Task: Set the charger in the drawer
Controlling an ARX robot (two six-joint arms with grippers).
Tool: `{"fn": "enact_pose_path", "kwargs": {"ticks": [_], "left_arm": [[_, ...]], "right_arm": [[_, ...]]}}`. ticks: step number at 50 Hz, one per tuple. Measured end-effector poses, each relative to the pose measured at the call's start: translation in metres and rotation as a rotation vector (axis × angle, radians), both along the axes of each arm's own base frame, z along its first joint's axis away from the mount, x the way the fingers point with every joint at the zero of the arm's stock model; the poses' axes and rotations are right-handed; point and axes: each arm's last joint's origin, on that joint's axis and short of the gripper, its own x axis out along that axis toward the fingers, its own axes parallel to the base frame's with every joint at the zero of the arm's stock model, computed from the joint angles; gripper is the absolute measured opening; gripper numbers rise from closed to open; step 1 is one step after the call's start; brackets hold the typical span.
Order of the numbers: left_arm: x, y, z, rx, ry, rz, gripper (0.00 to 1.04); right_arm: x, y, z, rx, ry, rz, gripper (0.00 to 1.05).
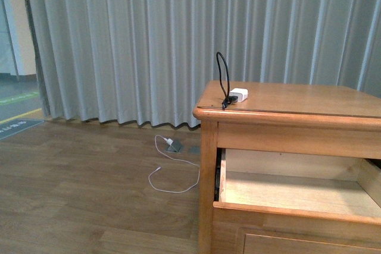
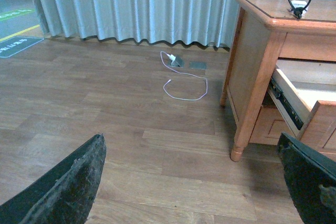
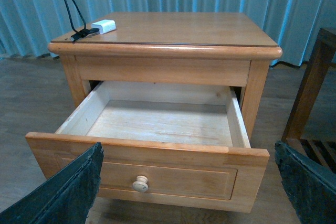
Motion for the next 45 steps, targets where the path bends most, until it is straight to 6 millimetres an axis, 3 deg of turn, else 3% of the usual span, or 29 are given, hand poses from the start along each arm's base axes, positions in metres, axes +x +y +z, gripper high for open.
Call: {"fn": "enact_pose_path", "kwargs": {"ticks": [3, 8, 16, 22, 29, 45], "left_arm": [[0.000, 0.000, 0.000, -0.009, 0.009, 0.017, 0.99], [0.010, -0.005, 0.000, -0.081, 0.166, 0.234, 0.99], [0.044, -0.021, 0.027, -0.092, 0.200, 0.157, 0.99], [0.103, -0.045, 0.066, -0.072, 0.209, 0.067, 0.99], [0.163, -0.078, 0.090, -0.054, 0.230, 0.010, 0.99], [0.286, -0.166, 0.105, -0.064, 0.237, -0.063, 0.99]], "right_arm": [[0.000, 0.000, 0.000, 0.000, 0.000, 0.000, 0.97], [0.000, 0.000, 0.000, 0.000, 0.000, 0.000, 0.97], [0.000, 0.000, 0.000, 0.000, 0.000, 0.000, 0.97], [0.000, 0.000, 0.000, 0.000, 0.000, 0.000, 0.97], [0.000, 0.000, 0.000, 0.000, 0.000, 0.000, 0.97], [0.000, 0.000, 0.000, 0.000, 0.000, 0.000, 0.97]]}}
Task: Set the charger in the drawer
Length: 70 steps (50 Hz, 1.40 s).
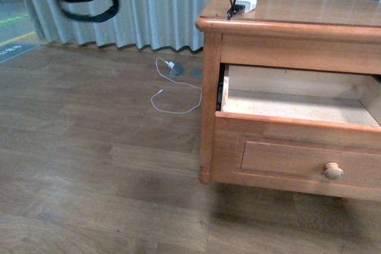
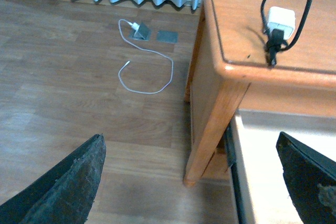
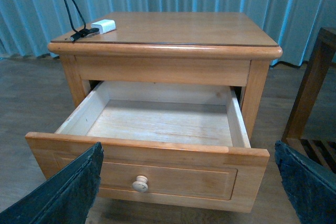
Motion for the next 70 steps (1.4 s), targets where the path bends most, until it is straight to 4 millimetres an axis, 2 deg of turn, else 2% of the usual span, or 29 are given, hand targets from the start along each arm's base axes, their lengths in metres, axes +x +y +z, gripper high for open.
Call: {"fn": "enact_pose_path", "kwargs": {"ticks": [7, 13, 20, 30, 35, 44, 49, 50, 53, 54, 55, 57, 60, 61, 64, 65, 67, 68, 70], "left_arm": [[0.046, -0.037, -0.005, -0.019, 0.011, 0.007, 0.99], [0.078, -0.062, -0.013, -0.028, 0.024, 0.008, 0.99], [0.105, -0.089, -0.021, -0.043, 0.026, -0.002, 0.99], [0.130, -0.114, -0.019, -0.051, 0.017, 0.001, 0.99], [0.135, -0.117, -0.020, -0.048, 0.021, 0.009, 0.99], [0.143, -0.118, -0.032, -0.027, 0.036, 0.035, 0.99], [0.144, -0.117, -0.030, -0.028, 0.028, 0.041, 0.84], [0.144, -0.117, -0.030, -0.028, 0.028, 0.041, 0.84], [0.145, -0.116, -0.029, -0.034, 0.018, 0.043, 0.71], [0.145, -0.116, -0.029, -0.034, 0.018, 0.043, 0.71], [0.146, -0.115, -0.029, -0.038, 0.012, 0.044, 0.63], [0.146, -0.115, -0.028, -0.041, 0.009, 0.045, 0.54], [0.146, -0.114, -0.026, -0.043, 0.006, 0.046, 0.49], [0.147, -0.112, -0.025, -0.044, 0.004, 0.049, 0.41], [0.147, -0.111, -0.023, -0.048, -0.002, 0.050, 0.29], [0.147, -0.111, -0.023, -0.048, -0.002, 0.050, 0.29], [0.147, -0.111, -0.022, -0.048, 0.000, 0.051, 0.19], [0.147, -0.111, -0.022, -0.048, 0.000, 0.051, 0.19], [0.147, -0.111, -0.023, -0.049, 0.002, 0.050, 0.12]], "right_arm": [[0.000, 0.000, 0.000, 0.000, 0.000, 0.000, 0.97], [0.000, 0.000, 0.000, 0.000, 0.000, 0.000, 0.97], [0.000, 0.000, 0.000, 0.000, 0.000, 0.000, 0.97], [0.000, 0.000, 0.000, 0.000, 0.000, 0.000, 0.97], [0.000, 0.000, 0.000, 0.000, -0.001, 0.000, 0.97], [0.000, 0.000, 0.000, 0.000, -0.001, 0.000, 0.97], [0.000, 0.000, 0.000, 0.000, -0.001, 0.000, 0.97], [0.000, 0.000, 0.000, 0.000, -0.001, 0.000, 0.97], [0.000, 0.000, 0.000, 0.000, -0.001, 0.000, 0.97], [0.000, 0.000, 0.000, 0.000, 0.000, 0.000, 0.97], [0.000, 0.000, 0.000, 0.000, -0.001, 0.000, 0.97], [0.000, 0.000, 0.000, 0.000, -0.001, 0.000, 0.97], [0.000, 0.000, 0.000, 0.000, -0.001, 0.000, 0.97], [0.000, 0.000, 0.000, 0.000, -0.001, 0.000, 0.97], [0.000, 0.000, 0.000, 0.000, -0.001, 0.000, 0.97], [0.000, 0.000, 0.000, 0.000, -0.001, 0.000, 0.97], [0.000, 0.000, 0.000, 0.000, -0.001, 0.000, 0.97], [0.000, 0.000, 0.000, 0.000, -0.001, 0.000, 0.97], [0.000, 0.000, 0.000, 0.000, -0.001, 0.000, 0.97]]}}
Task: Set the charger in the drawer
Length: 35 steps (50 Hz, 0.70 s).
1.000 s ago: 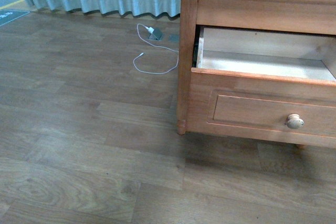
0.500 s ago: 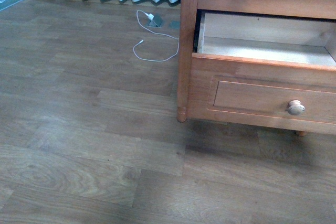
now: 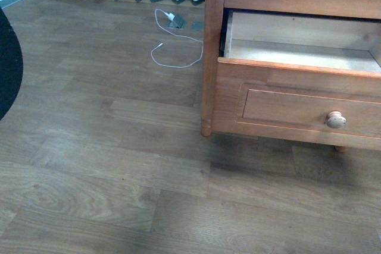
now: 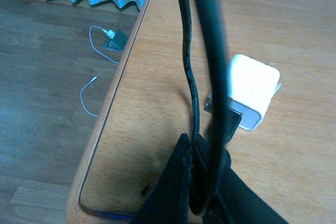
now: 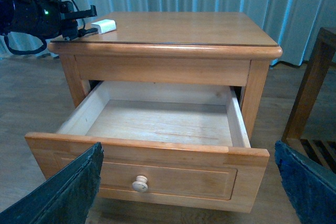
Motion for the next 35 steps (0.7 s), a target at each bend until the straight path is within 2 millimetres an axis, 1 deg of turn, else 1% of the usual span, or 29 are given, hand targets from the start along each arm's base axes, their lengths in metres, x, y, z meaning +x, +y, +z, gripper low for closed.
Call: {"fn": "enact_pose_path", "kwargs": {"ticks": [2, 3, 8, 12, 16, 20, 21, 23, 24, 27, 29, 31, 33, 35], "left_arm": [[0.000, 0.001, 0.000, -0.005, 0.002, 0.000, 0.04], [0.000, 0.001, 0.000, -0.005, 0.004, 0.000, 0.04], [0.001, 0.001, -0.001, -0.010, 0.012, -0.003, 0.04], [-0.002, 0.002, 0.008, -0.047, -0.019, -0.033, 0.04], [-0.012, 0.007, 0.021, -0.071, -0.047, -0.049, 0.04], [-0.032, 0.016, 0.043, -0.094, -0.077, -0.071, 0.04], [-0.035, 0.017, 0.046, -0.097, -0.080, -0.075, 0.04], [-0.048, 0.022, 0.058, -0.107, -0.093, -0.088, 0.04], [-0.058, 0.026, 0.067, -0.117, -0.102, -0.095, 0.04], [-0.078, 0.032, 0.081, -0.134, -0.115, -0.119, 0.04], [-0.090, 0.036, 0.087, -0.141, -0.117, -0.135, 0.04], [-0.108, 0.039, 0.090, -0.148, -0.112, -0.165, 0.04], [-0.126, 0.040, 0.088, -0.154, -0.089, -0.201, 0.04], [-0.137, 0.039, 0.085, -0.160, -0.071, -0.229, 0.04]], "right_arm": [[0.000, 0.000, 0.000, 0.000, 0.000, 0.000, 0.97], [0.000, 0.000, 0.000, 0.000, 0.000, 0.000, 0.97], [0.000, 0.000, 0.000, 0.000, 0.000, 0.000, 0.97], [0.000, 0.000, 0.000, 0.000, 0.000, 0.000, 0.97], [0.000, 0.000, 0.000, 0.000, 0.000, 0.000, 0.97], [0.000, 0.000, 0.000, 0.000, 0.000, 0.000, 0.97], [0.000, 0.000, 0.000, 0.000, 0.000, 0.000, 0.97], [0.000, 0.000, 0.000, 0.000, 0.000, 0.000, 0.97], [0.000, 0.000, 0.000, 0.000, 0.000, 0.000, 0.97], [0.000, 0.000, 0.000, 0.000, 0.000, 0.000, 0.97], [0.000, 0.000, 0.000, 0.000, 0.000, 0.000, 0.97], [0.000, 0.000, 0.000, 0.000, 0.000, 0.000, 0.97], [0.000, 0.000, 0.000, 0.000, 0.000, 0.000, 0.97], [0.000, 0.000, 0.000, 0.000, 0.000, 0.000, 0.97]]}}
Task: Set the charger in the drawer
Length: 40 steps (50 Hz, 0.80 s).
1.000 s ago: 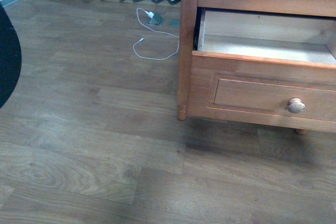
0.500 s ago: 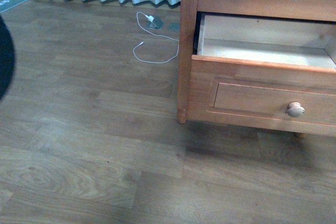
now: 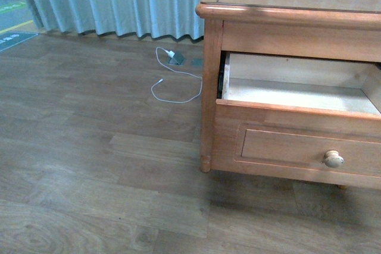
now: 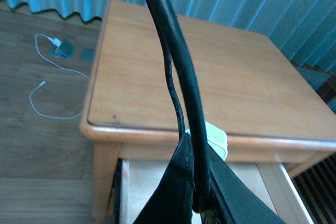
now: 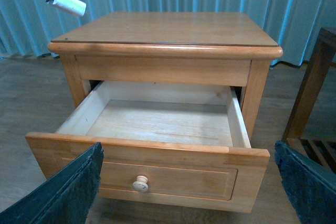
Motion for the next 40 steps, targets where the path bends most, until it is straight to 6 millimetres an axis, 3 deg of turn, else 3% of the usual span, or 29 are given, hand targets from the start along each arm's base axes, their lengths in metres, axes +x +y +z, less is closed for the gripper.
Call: {"fn": "enact_pose_path", "kwargs": {"ticks": [5, 10, 20, 24, 29, 40], "left_arm": [[-0.026, -0.006, -0.013, 0.008, 0.038, -0.073, 0.04], [-0.034, -0.016, -0.024, 0.018, 0.063, -0.099, 0.04], [-0.013, -0.038, -0.050, 0.014, 0.117, -0.090, 0.04], [0.002, -0.052, -0.072, 0.024, 0.154, -0.089, 0.04], [0.007, -0.062, -0.088, 0.042, 0.184, -0.086, 0.24], [-0.010, -0.058, -0.080, 0.101, 0.110, -0.071, 0.58]], "right_arm": [[0.000, 0.000, 0.000, 0.000, 0.000, 0.000, 0.97], [0.000, 0.000, 0.000, 0.000, 0.000, 0.000, 0.97], [0.000, 0.000, 0.000, 0.000, 0.000, 0.000, 0.97], [0.000, 0.000, 0.000, 0.000, 0.000, 0.000, 0.97], [0.000, 0.000, 0.000, 0.000, 0.000, 0.000, 0.97], [0.000, 0.000, 0.000, 0.000, 0.000, 0.000, 0.97]]}}
